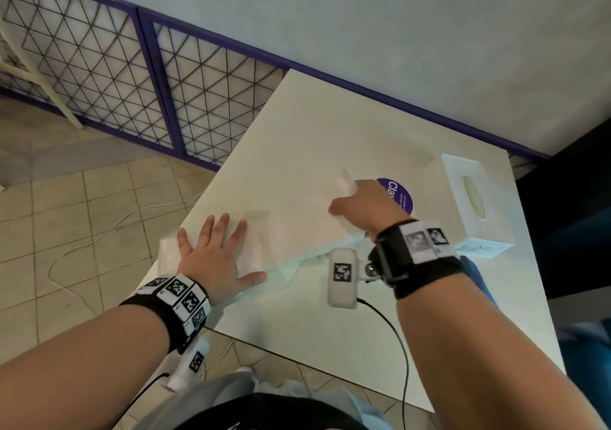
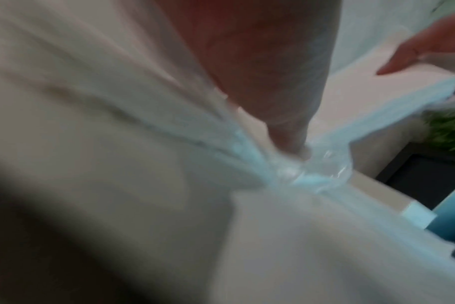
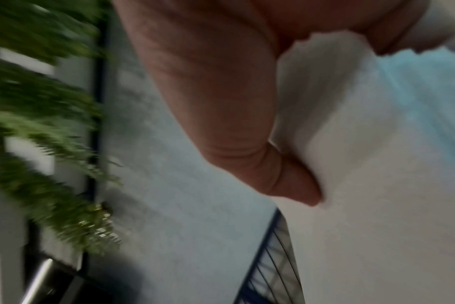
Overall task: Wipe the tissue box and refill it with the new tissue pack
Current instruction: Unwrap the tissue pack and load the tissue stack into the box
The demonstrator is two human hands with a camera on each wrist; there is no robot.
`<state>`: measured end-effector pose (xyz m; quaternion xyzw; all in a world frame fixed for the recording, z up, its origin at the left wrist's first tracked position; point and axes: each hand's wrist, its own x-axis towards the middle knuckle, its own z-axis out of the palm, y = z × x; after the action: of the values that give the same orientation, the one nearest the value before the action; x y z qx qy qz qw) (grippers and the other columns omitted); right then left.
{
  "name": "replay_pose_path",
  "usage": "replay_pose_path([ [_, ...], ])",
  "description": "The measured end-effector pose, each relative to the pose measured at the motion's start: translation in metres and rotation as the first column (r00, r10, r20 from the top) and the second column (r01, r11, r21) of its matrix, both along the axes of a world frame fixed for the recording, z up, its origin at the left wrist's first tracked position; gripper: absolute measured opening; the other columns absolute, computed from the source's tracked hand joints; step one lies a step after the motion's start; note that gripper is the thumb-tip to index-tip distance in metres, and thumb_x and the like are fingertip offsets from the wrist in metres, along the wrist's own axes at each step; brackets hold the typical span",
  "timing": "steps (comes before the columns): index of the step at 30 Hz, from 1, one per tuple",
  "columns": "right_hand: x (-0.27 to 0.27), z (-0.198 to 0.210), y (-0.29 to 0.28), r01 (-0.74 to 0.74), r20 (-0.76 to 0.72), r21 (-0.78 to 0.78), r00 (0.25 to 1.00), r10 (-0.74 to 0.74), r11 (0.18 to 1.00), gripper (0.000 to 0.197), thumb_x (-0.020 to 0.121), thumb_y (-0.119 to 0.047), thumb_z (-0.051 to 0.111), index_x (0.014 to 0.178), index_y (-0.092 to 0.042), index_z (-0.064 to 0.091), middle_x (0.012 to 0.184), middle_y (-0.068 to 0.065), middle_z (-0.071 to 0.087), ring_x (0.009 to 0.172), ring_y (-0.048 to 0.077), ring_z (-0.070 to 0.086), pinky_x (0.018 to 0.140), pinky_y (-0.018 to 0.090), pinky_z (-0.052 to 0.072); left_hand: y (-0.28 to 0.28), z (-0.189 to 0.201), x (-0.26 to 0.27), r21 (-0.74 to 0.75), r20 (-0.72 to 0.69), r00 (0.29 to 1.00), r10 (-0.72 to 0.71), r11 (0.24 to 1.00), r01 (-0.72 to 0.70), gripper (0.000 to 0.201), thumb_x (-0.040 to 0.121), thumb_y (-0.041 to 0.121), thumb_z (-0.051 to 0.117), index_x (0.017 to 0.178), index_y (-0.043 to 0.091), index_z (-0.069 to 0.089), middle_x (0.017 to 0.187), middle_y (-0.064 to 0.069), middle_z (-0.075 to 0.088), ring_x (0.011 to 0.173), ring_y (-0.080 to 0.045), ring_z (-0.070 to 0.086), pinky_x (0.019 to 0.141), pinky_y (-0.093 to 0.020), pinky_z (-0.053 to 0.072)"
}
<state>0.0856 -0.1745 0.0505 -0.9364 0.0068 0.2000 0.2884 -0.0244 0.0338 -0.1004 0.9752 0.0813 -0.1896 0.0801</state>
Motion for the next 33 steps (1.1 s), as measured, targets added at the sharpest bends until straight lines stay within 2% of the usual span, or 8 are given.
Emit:
replay_pose_path([
  [3,-0.012,0.019,-0.037,0.011,0.123,0.007,0.992,-0.012,1.000,0.041,0.079,-0.021,0.065,0.117,-0.007,0.056,0.104,0.004,0.060,0.097,0.027,0.060,0.083,0.038,0.051,-0.017,0.020,0.009,-0.106,0.143,0.990,-0.022,0.994,0.037,0.119,0.062,0.095,0.027,0.152,0.024,-0.003,0.161,-0.006,-0.017,0.146,-0.029,-0.023,0.114,-0.060,-0.007],
  [5,-0.024,0.032,-0.056,-0.015,0.185,0.056,0.983,0.004,0.998,0.042,0.079,-0.022,0.066,0.117,-0.007,0.057,0.108,0.008,0.063,0.097,0.028,0.062,0.087,0.044,0.052,-0.037,0.041,0.018,-0.440,0.323,0.946,0.036,0.891,0.116,0.122,0.058,0.095,0.036,0.152,0.023,0.008,0.162,0.000,-0.001,0.149,-0.020,-0.003,0.119,-0.048,0.008],
  [9,-0.045,0.046,-0.086,-0.015,0.245,0.162,0.969,-0.026,0.987,0.037,0.079,-0.023,0.070,0.113,-0.011,0.060,0.108,0.006,0.067,0.097,0.025,0.064,0.088,0.045,0.053,-0.077,0.067,0.038,-0.952,0.050,0.948,0.314,0.302,-0.050,0.124,0.051,0.071,0.077,0.149,0.021,0.019,0.150,0.003,0.032,0.135,-0.011,0.035,0.111,-0.034,0.033],
  [14,-0.062,0.032,-0.127,0.134,0.104,0.488,0.972,-0.210,0.862,0.039,0.079,-0.009,0.071,0.116,-0.017,0.064,0.103,0.002,0.074,0.096,0.019,0.071,0.091,0.044,0.055,-0.106,0.067,0.046,-0.975,-0.214,0.973,0.081,-0.083,-0.207,0.082,0.048,0.031,0.094,0.119,0.024,0.052,0.111,0.007,0.072,0.099,-0.001,0.067,0.077,-0.016,0.054],
  [19,-0.081,-0.029,-0.166,0.315,-0.053,0.587,0.934,-0.353,0.746,0.051,0.061,-0.029,0.081,0.109,-0.022,0.066,0.104,0.004,0.074,0.099,0.025,0.070,0.094,0.049,0.052,-0.126,0.038,0.046,-0.966,-0.257,0.957,0.134,-0.015,-0.257,0.096,0.044,0.022,0.094,0.127,0.022,0.048,0.123,-0.005,0.066,0.115,-0.023,0.062,0.102,-0.047,0.046],
  [25,-0.103,-0.081,-0.188,0.371,-0.028,0.541,0.905,-0.425,0.755,0.037,0.067,-0.002,0.082,0.086,-0.025,0.062,0.086,-0.003,0.067,0.083,0.015,0.063,0.076,0.027,0.053,-0.142,0.024,0.035,-0.966,-0.095,0.963,0.252,0.210,-0.150,0.058,0.054,0.008,0.070,0.101,0.040,0.061,0.102,-0.004,0.061,0.090,-0.023,0.059,0.081,-0.039,0.052],
  [30,-0.108,-0.117,-0.190,0.436,-0.047,0.535,0.871,-0.489,0.724,0.047,0.063,0.001,0.080,0.093,-0.032,0.062,0.098,-0.006,0.059,0.090,0.020,0.062,0.083,0.037,0.056,-0.147,0.012,0.032,-0.942,-0.142,0.965,0.221,0.270,-0.201,0.060,0.051,0.002,0.061,0.102,0.033,0.057,0.102,-0.011,0.062,0.086,-0.028,0.061,0.064,-0.044,0.056],
  [33,-0.103,-0.123,-0.181,0.421,-0.046,0.568,0.874,-0.483,0.707,0.058,0.062,0.008,0.072,0.103,-0.030,0.058,0.102,-0.007,0.053,0.087,0.014,0.057,0.081,0.035,0.054,-0.154,0.010,0.033,-0.945,-0.106,0.967,0.232,0.280,-0.171,0.059,0.048,0.003,0.060,0.099,0.032,0.056,0.092,-0.007,0.060,0.082,-0.025,0.058,0.069,-0.035,0.052],
])
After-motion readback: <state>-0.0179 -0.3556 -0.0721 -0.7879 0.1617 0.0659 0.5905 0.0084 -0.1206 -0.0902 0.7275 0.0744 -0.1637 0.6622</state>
